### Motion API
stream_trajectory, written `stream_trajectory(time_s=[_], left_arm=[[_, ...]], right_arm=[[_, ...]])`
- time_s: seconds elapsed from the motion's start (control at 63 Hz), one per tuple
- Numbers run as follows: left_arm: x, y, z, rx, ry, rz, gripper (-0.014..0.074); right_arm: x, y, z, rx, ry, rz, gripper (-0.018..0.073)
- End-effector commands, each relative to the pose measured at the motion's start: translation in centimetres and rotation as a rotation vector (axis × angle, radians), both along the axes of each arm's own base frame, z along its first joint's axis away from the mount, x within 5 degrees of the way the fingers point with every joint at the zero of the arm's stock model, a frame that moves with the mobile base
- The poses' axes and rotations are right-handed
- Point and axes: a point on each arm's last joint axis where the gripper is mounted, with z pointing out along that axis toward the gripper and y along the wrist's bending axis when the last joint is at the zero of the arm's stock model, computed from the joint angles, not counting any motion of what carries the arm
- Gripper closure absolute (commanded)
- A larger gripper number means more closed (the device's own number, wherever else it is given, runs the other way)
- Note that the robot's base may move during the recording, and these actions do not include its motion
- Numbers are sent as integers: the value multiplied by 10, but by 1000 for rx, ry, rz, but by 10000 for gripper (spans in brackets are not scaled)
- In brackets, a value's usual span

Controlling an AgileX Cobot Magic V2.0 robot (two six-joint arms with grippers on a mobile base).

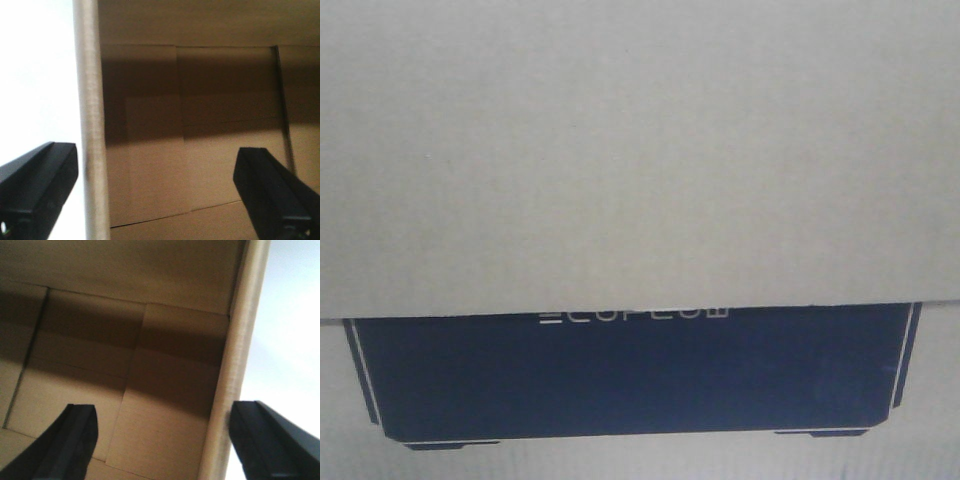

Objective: Grab box from left shelf to table start

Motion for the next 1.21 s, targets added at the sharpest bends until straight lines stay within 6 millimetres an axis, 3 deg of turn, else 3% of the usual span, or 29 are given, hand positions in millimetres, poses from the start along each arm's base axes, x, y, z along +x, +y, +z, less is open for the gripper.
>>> stream_trajectory(time_s=[0.0, 0.238, 0.333, 0.397, 0.524, 0.603, 0.762, 0.873, 1.19], left_arm=[[-9, 3, 20, 28, -95, 4, 63], [-29, 12, 35, 79, -167, 41, 97], [-44, 14, 46, 68, -226, 45, 183], [-56, 16, 54, 60, -275, 49, 261], [-83, 19, 70, 42, -382, 58, 488], [-96, 21, 75, 32, -440, 64, 622], [-122, 25, 75, 9, -560, 82, 606], [-138, 28, 65, -6, -640, 98, 606], [-173, 37, -1, 21, -756, 133, 606]], right_arm=[[-8, 1, 24, 13, -112, 5, -66], [-25, -2, 38, -16, -193, -7, -22], [-35, -2, 46, -15, -228, -8, 110], [-44, -3, 51, -14, -255, -9, 246], [-65, -3, 63, -15, -318, -10, 527], [-77, -4, 68, -16, -362, -16, 493], [-106, -9, 64, -39, -468, -54, 503], [-131, -14, 48, -66, -552, -90, 503], [-195, -21, -15, -76, -793, -168, 503]])
